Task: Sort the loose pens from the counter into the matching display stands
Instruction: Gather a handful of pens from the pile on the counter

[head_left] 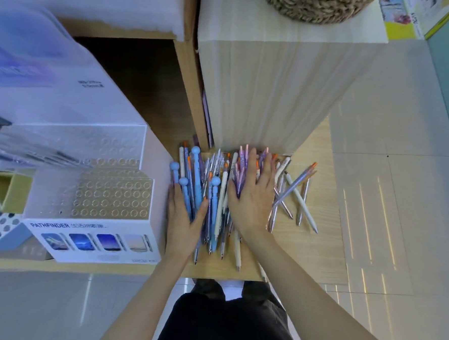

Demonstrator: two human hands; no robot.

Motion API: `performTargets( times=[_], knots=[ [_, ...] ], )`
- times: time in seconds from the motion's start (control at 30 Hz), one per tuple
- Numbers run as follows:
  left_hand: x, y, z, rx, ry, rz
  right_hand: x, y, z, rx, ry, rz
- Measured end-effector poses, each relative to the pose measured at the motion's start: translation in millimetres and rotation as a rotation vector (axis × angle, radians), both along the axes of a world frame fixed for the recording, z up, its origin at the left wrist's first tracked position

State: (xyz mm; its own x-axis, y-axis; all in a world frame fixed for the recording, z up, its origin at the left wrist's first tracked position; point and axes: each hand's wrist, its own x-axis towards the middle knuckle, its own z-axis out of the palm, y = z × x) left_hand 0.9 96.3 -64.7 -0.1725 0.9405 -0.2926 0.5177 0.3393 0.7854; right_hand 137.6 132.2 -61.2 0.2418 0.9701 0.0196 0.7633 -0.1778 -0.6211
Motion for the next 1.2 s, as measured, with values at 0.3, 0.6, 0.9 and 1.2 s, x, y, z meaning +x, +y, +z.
performTargets(
  times=[0.3,0.6,0.9,1.2],
  knots=[
    [42.2,15.5,8.8,0.194,0.347,-0.264,31.1,0.6,0.1,-0.081,0.373,0.141],
    [42.1,5.1,-5.9,0.106,0.557,-0.383,116.8,-45.3,-9.1,-0.154,0.254,-0.447],
    [55.4,16.4,-7.7,0.017,0.613,-0.258,97.1,-28.8,-20.5,-0.158,0.333,-0.220],
    [63.8,25.6,-1.8,0.013,0.593,-0.251,96.3,-32.2,-17.5,-0.217,0.402,-0.156]
  ],
)
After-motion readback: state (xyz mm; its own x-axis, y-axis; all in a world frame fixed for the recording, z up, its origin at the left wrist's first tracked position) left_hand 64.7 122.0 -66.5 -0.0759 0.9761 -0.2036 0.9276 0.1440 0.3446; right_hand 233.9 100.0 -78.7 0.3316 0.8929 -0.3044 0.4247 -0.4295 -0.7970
